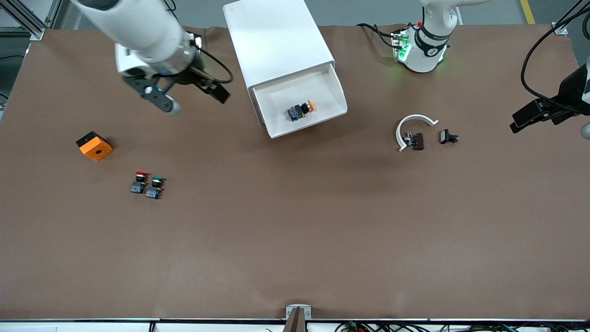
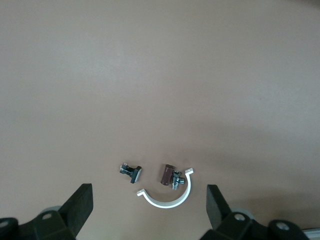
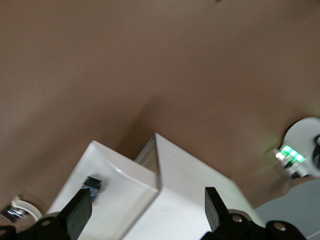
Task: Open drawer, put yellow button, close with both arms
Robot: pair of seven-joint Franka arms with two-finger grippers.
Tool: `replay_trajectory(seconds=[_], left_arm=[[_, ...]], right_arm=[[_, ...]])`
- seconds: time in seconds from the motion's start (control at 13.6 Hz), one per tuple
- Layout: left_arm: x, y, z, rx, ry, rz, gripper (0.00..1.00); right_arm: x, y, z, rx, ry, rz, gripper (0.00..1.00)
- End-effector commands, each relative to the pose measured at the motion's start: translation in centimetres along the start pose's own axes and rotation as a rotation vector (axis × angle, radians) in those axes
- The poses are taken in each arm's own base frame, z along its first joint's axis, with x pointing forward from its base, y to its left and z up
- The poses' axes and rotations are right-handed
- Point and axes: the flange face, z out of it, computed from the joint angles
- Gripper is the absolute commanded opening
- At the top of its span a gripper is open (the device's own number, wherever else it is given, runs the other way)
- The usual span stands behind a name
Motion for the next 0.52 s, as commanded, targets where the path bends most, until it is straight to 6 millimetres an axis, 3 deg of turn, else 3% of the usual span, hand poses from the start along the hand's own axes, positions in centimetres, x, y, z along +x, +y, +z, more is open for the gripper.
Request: replay_trajectory(seconds=[0.0,0.29,0.44], left_arm=[[-0.9,-0.4,-0.8,0.026,0.013,0.019,1.00],[-0.9,-0.3,-0.7,0.015,0.007,0.046,1.00],[-1.0,-0.2,-0.4,0.014,0.001,0.061,1.00]], right_arm=[[3.6,6.4,-1.8,0.003,-0.011,-0.177,1.00],[7.7,13.7,-2.1,-0.003,-0.002,-0.276,1.00],[8.2,16.0,-2.3,-0.022,0.021,-0.307,1.00]])
